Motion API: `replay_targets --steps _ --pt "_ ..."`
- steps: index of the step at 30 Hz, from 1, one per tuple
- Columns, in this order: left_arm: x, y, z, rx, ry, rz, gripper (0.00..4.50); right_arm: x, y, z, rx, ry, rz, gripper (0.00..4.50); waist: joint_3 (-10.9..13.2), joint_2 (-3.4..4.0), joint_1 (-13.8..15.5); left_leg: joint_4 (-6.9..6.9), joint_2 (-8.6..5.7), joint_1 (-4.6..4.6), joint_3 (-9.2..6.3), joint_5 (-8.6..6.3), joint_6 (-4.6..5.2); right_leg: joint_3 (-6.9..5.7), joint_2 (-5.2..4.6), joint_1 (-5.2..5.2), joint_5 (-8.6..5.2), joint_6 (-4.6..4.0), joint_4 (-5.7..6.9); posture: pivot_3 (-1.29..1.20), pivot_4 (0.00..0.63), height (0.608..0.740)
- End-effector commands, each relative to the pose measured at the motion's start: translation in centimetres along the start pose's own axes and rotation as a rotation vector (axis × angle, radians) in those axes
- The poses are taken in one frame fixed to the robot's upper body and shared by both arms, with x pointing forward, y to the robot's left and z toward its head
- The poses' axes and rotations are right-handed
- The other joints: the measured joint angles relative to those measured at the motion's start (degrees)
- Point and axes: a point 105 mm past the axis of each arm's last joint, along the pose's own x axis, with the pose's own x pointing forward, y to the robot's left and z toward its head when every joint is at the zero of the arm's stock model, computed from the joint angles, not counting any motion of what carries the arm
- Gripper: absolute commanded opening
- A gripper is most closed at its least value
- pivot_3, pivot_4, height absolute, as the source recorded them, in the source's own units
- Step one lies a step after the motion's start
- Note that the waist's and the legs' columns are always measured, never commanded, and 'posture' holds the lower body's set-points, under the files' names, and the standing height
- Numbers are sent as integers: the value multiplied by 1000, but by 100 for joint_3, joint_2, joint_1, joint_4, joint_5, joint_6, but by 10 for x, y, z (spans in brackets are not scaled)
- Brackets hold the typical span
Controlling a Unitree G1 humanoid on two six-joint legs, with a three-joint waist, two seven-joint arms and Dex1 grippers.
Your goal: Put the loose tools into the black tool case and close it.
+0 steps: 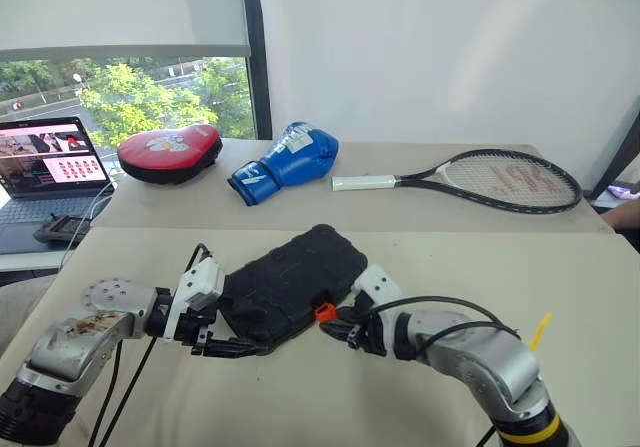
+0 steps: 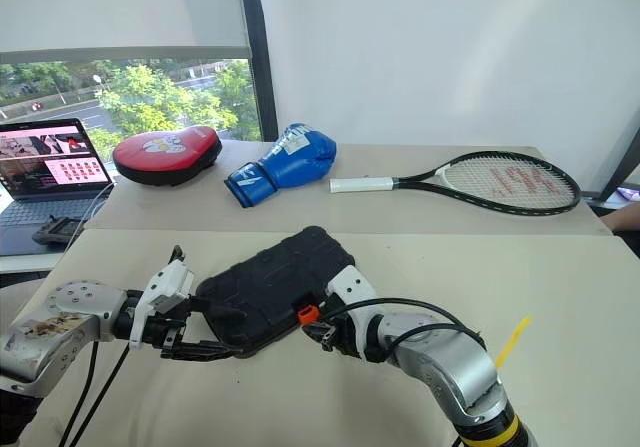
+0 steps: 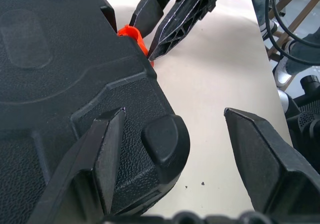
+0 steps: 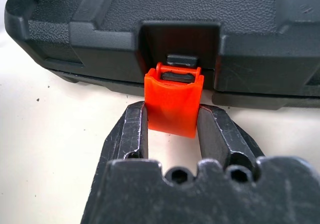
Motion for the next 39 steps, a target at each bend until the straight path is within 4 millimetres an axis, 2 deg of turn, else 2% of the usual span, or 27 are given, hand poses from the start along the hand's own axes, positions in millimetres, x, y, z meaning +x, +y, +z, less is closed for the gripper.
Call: replay_targets --steps 1,8,16,28,39 --pt "3 -1 -2 2 10 -4 3387 -6 2 31 -83 -141 5 1128 0 0 -2 0 0 0 0 0 -1 0 0 0 0 0 0 0 150 740" --pt "5 -1 -5 -9 19 -5 3387 -7 -9 36 -137 -147 -30 1128 0 0 -13 0 0 0 0 -2 3 0 1 0 0 0 1 0 150 740" --pt "9 -4 -7 -10 24 -16 3387 0 -7 36 -129 -132 -24 1128 0 0 -23 0 0 0 0 0 0 1 1 0 0 0 2 0 150 740" --pt "11 -5 -9 -15 38 -25 3387 -3 -3 45 -139 -172 -7 1128 0 0 -60 0 1 1 -2 0 1 1 1 -1 0 0 4 0 150 740" --pt "14 -9 -10 -12 44 -36 3387 6 -9 45 -129 -155 -48 1128 0 1 -71 0 3 3 -2 0 0 1 3 -1 0 -1 5 0 150 740"
